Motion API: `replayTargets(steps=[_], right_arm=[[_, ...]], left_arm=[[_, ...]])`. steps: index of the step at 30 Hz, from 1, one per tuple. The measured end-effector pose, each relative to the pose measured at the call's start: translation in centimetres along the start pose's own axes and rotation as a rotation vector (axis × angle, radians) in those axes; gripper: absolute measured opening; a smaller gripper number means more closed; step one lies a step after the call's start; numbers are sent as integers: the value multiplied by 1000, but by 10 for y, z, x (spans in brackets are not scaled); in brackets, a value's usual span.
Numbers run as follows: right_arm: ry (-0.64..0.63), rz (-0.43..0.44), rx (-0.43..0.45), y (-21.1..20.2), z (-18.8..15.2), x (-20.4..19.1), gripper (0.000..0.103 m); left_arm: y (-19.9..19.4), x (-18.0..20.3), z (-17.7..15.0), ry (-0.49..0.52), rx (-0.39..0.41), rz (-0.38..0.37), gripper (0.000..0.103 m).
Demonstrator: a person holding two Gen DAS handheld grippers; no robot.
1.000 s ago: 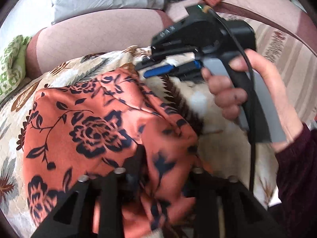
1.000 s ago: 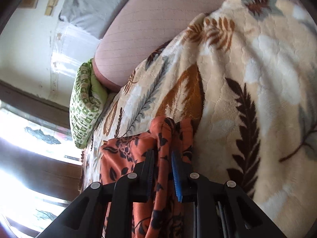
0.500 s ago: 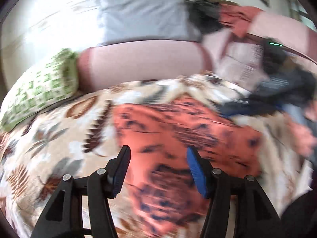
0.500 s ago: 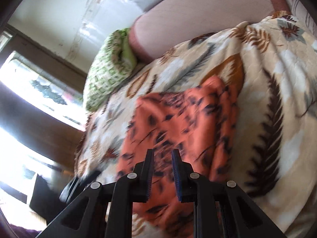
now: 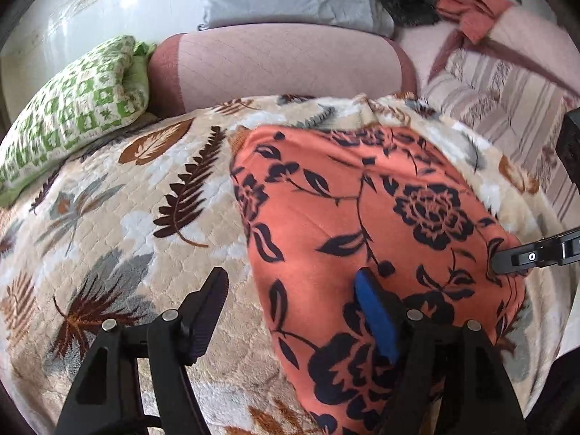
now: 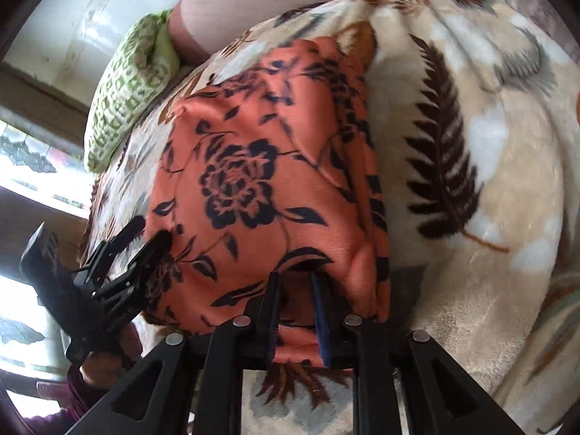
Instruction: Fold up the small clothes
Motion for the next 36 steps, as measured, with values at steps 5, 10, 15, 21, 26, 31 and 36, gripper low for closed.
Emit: replayTargets(steps=[5, 10, 15, 21, 26, 31, 36], right_arm=[[-4, -10, 114, -15, 56, -16, 21], [56, -84, 133, 5, 123, -18, 21], [134, -184, 6, 67, 156, 14, 20], [107, -170, 35, 46, 146, 0, 20], [12, -90, 68, 29, 142, -49, 21], [-132, -99, 59, 40, 147, -97, 21], [-91, -117, -10, 89, 164, -94, 21]], left_arm=[[-1, -14, 12, -63, 26, 16, 74], [7, -14, 16, -56, 22, 32, 74], [11, -12, 18, -28, 25, 47, 74], [9, -12, 18, -31, 24, 50, 74], [8, -12, 16, -36, 27, 59, 74], [8, -13, 15, -38, 27, 54, 74], [10, -13, 17, -38, 24, 51, 75]])
Point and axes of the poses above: each gripper's, at about its wrist camera, not at the fingertips, and y roughly the way its jaws point, x to its right, z to its top, the point moved 9 cm from there along y, roughly the way its jaws point, and after that the axes turned 6 degrees about -x, right-handed, at the moved point
